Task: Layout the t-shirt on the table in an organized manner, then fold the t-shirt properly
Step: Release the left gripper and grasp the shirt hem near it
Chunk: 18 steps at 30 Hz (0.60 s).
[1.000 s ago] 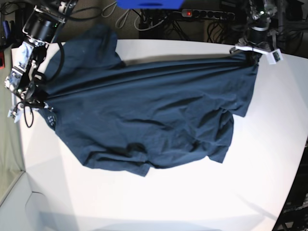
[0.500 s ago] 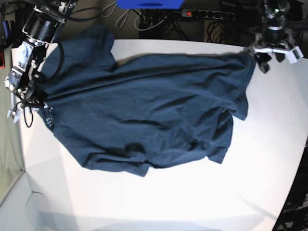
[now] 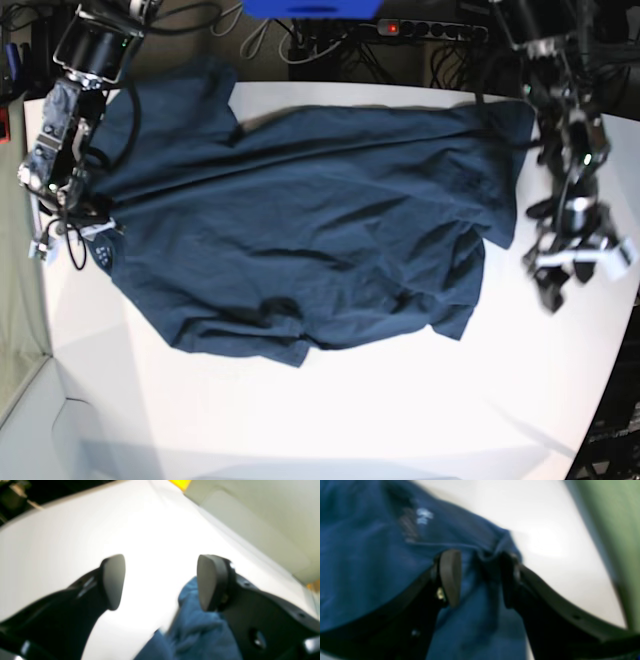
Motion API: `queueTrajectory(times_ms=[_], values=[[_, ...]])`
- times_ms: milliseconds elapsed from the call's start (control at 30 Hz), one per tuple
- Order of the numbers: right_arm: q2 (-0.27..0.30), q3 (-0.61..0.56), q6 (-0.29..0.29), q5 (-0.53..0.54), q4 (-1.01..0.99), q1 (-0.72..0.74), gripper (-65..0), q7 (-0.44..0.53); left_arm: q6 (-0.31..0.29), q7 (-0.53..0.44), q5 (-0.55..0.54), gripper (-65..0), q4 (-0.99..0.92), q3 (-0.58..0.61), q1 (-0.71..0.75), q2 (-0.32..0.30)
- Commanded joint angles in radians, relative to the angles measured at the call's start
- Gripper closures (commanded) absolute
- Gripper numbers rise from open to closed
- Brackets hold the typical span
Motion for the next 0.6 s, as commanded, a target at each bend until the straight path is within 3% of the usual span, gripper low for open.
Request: queueTrajectory(times_ms=[0, 300, 567], values=[[0.013, -0.002, 0.004, 0.001, 0.020, 0.017, -26.6, 0.019, -0.005, -0.026, 0.027, -43.2, -0.036, 0.023, -0.067, -0.011], [0.011, -0.054, 0.004, -0.001, 0.021, 0.017, -26.5, 0.011, -0.011, -0.032, 0.194, -43.2, -0.694, 0.218, -0.489, -0.009], [0.005, -0.065, 0.002, -0.001, 0.021, 0.017, -26.5, 0.011, -0.014, -0.035, 0.225, -43.2, -0.955, 0.284, -0.664, -0.008]])
